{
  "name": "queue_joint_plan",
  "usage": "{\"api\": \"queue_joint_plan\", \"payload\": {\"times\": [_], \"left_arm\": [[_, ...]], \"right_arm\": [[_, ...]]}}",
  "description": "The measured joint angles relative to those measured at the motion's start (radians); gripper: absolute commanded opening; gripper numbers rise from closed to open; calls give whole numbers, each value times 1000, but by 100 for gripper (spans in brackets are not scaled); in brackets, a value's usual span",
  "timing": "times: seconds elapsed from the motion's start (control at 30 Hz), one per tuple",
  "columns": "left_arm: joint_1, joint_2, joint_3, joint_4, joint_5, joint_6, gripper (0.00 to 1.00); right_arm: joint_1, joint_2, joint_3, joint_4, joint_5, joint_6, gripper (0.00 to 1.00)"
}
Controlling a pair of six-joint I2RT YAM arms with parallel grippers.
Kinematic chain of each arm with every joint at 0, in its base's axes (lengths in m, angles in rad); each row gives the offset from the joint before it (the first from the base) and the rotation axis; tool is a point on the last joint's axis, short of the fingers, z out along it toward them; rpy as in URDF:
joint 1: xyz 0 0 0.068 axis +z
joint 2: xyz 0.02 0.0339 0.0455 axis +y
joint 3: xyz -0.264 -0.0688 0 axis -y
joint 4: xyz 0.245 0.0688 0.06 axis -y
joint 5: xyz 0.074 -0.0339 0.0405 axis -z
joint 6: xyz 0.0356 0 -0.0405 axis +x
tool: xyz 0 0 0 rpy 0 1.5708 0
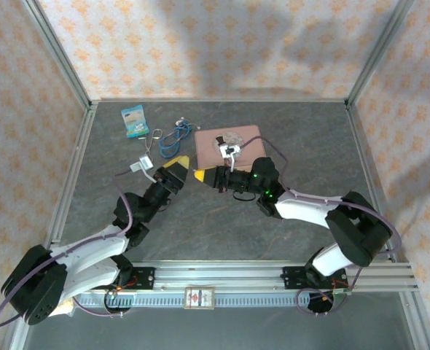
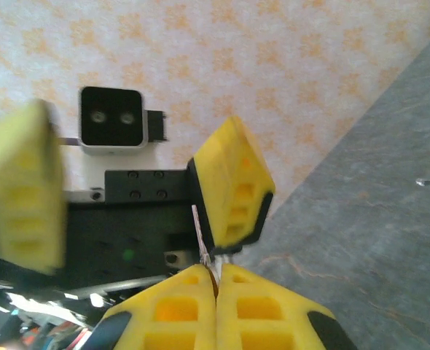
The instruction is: Unlock the padlock with the key
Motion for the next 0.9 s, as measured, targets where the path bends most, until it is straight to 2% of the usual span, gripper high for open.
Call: {"api": "queue_joint_plan", "payload": {"times": [0.23,0.47,0.63,0.77,0.9], "left_arm": [[34,-65,-6,-81,-39,-16,81],[62,18,-23,-89,19,-73,74],[62,89,4,-102,86,-84,74],[52,141,40,-130,111,-88,73],[-19,227,110,-227,97,-82,69]], "right_arm": [[0,-83,10,-219,55,-171,0],[0,-141,45,-443,150,-341,0],[0,-170,64,-563,220,-439,0],[0,-189,81,-658,322,-490,0],[-22,-198,94,-750,468,-507,0]]}}
